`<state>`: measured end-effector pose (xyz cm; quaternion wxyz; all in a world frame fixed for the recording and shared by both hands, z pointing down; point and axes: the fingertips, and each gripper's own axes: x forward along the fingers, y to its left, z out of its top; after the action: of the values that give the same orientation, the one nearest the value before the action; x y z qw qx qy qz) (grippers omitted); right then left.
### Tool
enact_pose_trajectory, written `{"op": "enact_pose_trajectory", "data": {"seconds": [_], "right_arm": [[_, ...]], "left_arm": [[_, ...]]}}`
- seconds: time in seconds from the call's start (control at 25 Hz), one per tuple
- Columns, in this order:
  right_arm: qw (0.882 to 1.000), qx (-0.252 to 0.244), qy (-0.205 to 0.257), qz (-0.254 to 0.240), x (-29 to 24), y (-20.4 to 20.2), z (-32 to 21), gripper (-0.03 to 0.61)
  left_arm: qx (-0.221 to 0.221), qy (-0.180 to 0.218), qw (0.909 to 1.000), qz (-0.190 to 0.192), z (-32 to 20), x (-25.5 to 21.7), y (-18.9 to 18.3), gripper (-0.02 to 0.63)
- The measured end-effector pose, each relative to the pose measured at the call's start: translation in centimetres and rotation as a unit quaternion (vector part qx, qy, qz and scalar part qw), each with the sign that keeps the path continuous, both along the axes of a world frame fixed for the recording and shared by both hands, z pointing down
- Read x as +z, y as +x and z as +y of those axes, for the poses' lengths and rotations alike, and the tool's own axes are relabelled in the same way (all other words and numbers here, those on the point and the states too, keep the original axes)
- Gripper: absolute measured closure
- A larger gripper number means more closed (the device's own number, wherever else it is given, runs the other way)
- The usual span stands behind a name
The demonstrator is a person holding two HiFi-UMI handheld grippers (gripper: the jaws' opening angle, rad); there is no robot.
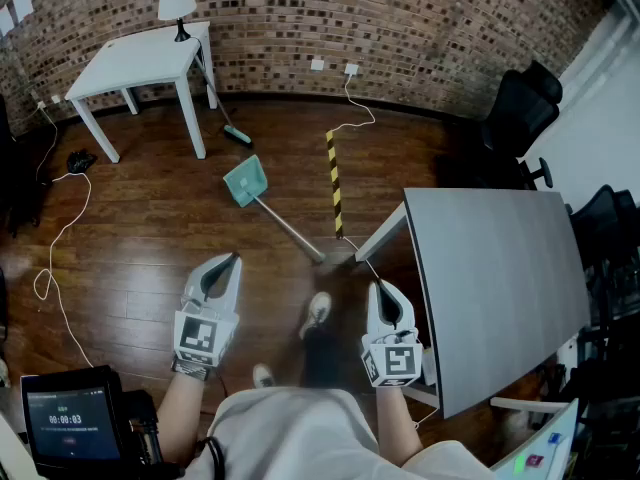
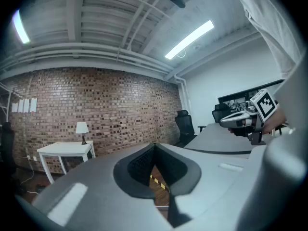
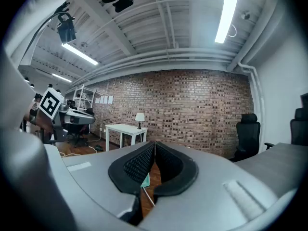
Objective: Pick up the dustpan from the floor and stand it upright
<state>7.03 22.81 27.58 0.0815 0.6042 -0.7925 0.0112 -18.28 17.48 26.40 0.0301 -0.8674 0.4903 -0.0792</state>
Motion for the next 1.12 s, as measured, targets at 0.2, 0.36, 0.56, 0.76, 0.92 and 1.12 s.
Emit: {"op": "enact_pose_trajectory", "data": {"seconds": [0.2,0.36,0.56,0.76,0.92,1.12], "right_arm": [[1.000,-0.008,0.012,-0.024,1.8,4.5,-8.7,0.551],[0.998,-0.034,0.039,-0.047,1.6,7.9,-17.9,0.540],[0.996,-0.071,0.039,-0.041,1.5,10.0,-26.9,0.529],[0.996,-0.065,0.032,-0.043,1.0,10.9,-31.7,0.551],[0.998,-0.055,0.016,-0.041,1.5,11.2,-34.2,0.552],[0.999,-0.022,0.013,-0.039,1.3,11.9,-35.3,0.551]], "left_arm": [[-0.014,0.003,0.9999,-0.004,-8.2,1.5,3.2,0.612],[-0.034,0.011,0.9994,0.002,-16.3,0.1,6.5,0.612],[-0.050,0.036,0.9981,-0.008,-24.7,-0.9,9.2,0.612],[-0.068,0.032,0.9971,0.013,-29.5,-1.1,9.9,0.612],[-0.063,0.019,0.9975,0.026,-32.6,-0.5,9.9,0.612],[-0.047,0.003,0.9983,0.036,-34.3,0.9,9.4,0.612]]}}
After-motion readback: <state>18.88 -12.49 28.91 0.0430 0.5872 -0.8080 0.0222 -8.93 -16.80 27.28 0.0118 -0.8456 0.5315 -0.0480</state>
